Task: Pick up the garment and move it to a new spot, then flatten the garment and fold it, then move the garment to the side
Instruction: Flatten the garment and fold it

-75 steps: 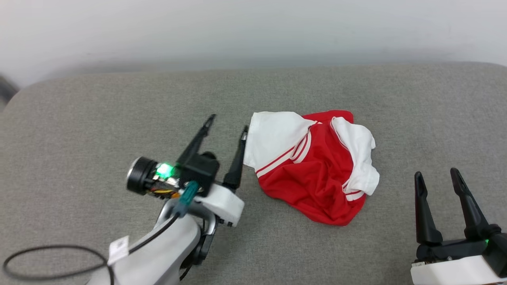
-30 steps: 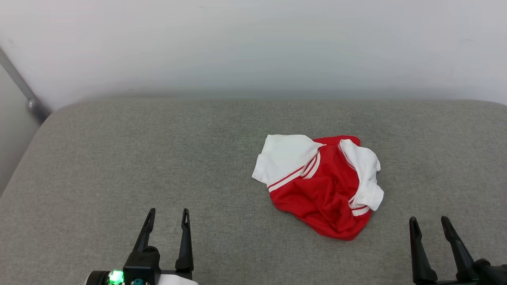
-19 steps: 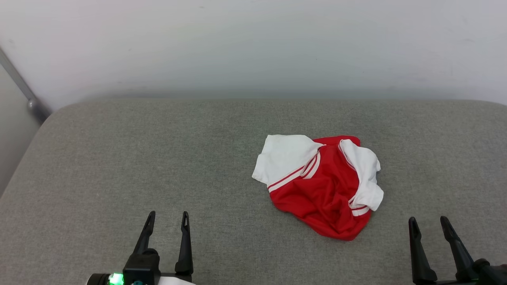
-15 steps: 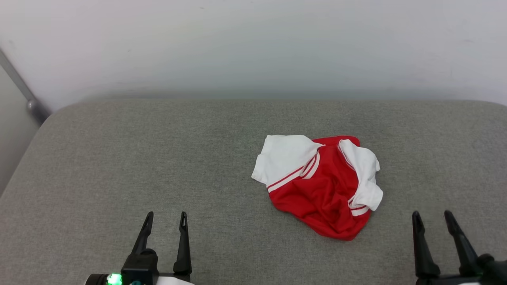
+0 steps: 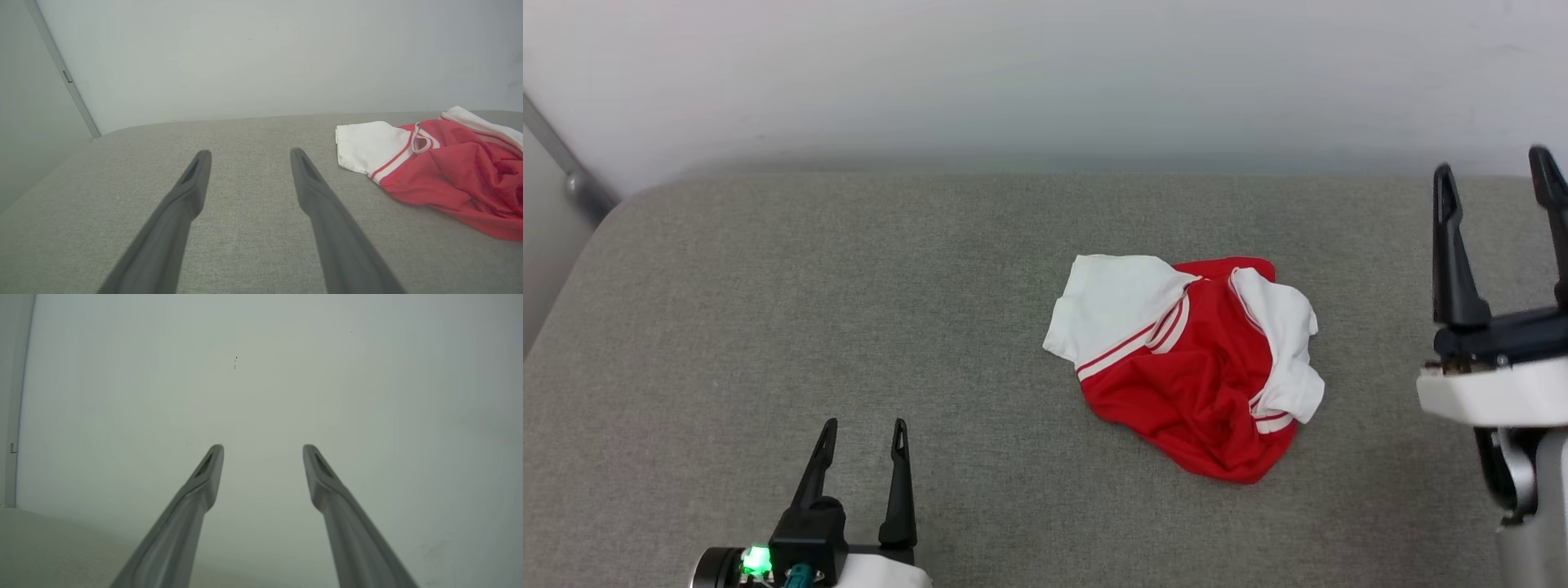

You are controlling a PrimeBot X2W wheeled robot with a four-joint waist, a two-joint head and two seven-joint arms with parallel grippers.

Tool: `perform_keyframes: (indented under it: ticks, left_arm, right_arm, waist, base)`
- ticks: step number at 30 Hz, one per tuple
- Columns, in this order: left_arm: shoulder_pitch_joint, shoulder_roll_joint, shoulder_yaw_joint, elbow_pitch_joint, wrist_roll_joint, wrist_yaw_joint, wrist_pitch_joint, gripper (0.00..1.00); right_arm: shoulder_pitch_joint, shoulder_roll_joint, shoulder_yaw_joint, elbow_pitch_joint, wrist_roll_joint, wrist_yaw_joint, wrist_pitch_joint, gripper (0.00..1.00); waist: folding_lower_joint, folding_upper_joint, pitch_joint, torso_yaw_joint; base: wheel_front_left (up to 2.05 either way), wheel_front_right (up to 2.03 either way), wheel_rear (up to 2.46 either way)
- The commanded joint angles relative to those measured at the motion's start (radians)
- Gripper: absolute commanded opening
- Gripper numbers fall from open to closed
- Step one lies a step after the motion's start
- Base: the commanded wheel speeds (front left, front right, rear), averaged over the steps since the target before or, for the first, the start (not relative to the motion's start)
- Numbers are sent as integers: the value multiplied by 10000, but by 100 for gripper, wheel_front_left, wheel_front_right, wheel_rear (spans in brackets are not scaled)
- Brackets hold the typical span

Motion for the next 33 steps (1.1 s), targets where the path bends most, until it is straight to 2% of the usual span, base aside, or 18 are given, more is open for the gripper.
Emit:
perform_keyframes:
  ticks: [1,3,5,6,10,14,16,19,24,28,29,30,33]
  left_arm:
    - [-209,-16,68,-17,29,-36,-26,100]
    - [-232,-28,114,-22,32,-59,-26,100]
    - [-326,-48,152,-45,36,-81,-26,100]
    - [-326,-48,152,-45,36,-81,-26,100]
    - [-507,-84,162,-73,51,-118,-26,100]
    - [-795,-121,80,-97,48,-163,-26,100]
    - [-930,-141,40,-119,22,-166,-26,100]
    - [-1150,-158,-15,-167,-21,-158,-26,100]
    - [-1566,-178,-191,-231,-82,-93,-26,100]
    - [-1885,-188,-384,-227,-225,-14,-26,100]
    - [-2064,-183,-539,-201,-328,83,-26,100]
    - [-2102,-185,-573,-184,-371,120,-26,100]
    - [-2199,-186,-569,-161,-396,170,-26,100]
  right_arm:
    - [-780,-603,322,554,-30,-7,-15,100]
    - [-1386,-1176,848,1278,87,-7,129,100]
    - [-2132,-1861,1448,1969,395,-8,910,100]
    - [-2132,-1861,1448,1969,395,-8,910,100]
    - [-3149,-3106,3038,2753,1657,-7,3627,100]
    - [-4026,-4454,4885,2946,3490,-10,6416,100]
    - [-4447,-5163,5772,2844,4176,-8,7559,100]
    - [-5069,-5857,6930,2730,5190,-7,9001,100]
    - [-6010,-6281,8235,2939,6269,-8,10594,100]
    - [-6429,-6353,9128,3401,6604,-8,11027,100]
    - [-6365,-6377,9794,3801,7041,-7,11209,100]
    - [-6301,-6393,10046,3910,7178,-5,11283,100]
    - [-6152,-6427,10688,4172,7603,-4,11234,100]
  waist:
    - [0,0,196,35]
    - [0,0,314,58]
    - [0,0,454,94]
    - [0,0,454,94]
    - [0,0,823,194]
    - [0,0,1261,364]
    - [0,0,1523,459]
    - [0,0,1942,613]
    - [0,0,2669,898]
    - [0,0,3124,1118]
    - [0,0,3335,1231]
    - [0,0,3377,1261]
    - [0,0,3432,1278]
  base:
    - [0,0,0]
    - [0,0,0]
    - [0,0,0]
    - [0,0,0]
    - [0,0,0]
    - [0,0,0]
    - [0,0,0]
    - [0,0,0]
    - [0,0,0]
    - [0,0,0]
    - [0,0,0]
    - [0,0,0]
    - [0,0,0]
